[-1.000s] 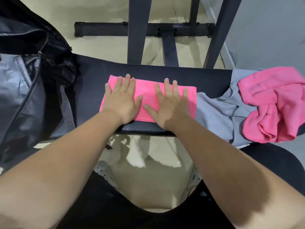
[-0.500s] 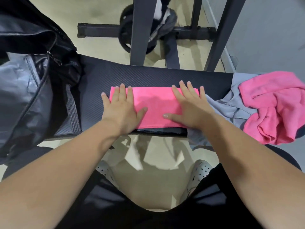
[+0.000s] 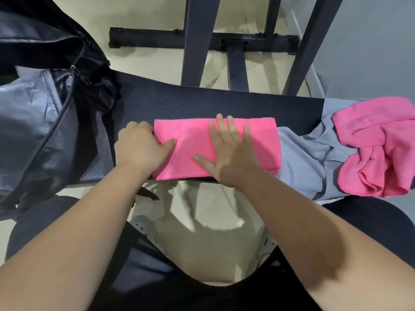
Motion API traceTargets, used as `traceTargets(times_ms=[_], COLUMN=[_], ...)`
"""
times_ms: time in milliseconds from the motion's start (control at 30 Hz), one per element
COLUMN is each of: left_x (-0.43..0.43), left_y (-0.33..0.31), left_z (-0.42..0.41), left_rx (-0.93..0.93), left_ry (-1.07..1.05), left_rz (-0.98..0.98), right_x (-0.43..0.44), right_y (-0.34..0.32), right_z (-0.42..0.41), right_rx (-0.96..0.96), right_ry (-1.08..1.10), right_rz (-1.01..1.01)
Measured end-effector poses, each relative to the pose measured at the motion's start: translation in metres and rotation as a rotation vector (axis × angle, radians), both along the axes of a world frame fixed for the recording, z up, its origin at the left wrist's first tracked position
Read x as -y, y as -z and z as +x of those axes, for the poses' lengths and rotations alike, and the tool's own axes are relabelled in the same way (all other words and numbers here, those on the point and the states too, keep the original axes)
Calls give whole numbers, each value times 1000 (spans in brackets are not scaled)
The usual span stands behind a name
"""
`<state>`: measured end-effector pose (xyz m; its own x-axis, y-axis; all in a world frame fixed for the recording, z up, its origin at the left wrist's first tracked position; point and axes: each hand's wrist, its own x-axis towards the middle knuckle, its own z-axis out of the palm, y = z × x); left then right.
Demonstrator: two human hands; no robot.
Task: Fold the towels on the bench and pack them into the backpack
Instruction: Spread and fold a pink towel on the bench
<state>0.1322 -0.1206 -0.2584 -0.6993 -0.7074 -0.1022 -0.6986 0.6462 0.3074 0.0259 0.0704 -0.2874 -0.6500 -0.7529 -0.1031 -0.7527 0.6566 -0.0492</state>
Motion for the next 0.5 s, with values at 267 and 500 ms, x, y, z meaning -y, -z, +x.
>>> traceTargets(times_ms=[267, 500], left_x=[-8, -14], left_y=[-4, -21], left_z=[-10, -2], left_rx=[-199, -507], left_ry=[-89, -390], left_rz=[241, 941], right_x=[0, 1], right_y=[-2, -2], right_z=[0, -1], right_rx=[26, 23], right_ry=[8, 5], right_rz=[-1, 26])
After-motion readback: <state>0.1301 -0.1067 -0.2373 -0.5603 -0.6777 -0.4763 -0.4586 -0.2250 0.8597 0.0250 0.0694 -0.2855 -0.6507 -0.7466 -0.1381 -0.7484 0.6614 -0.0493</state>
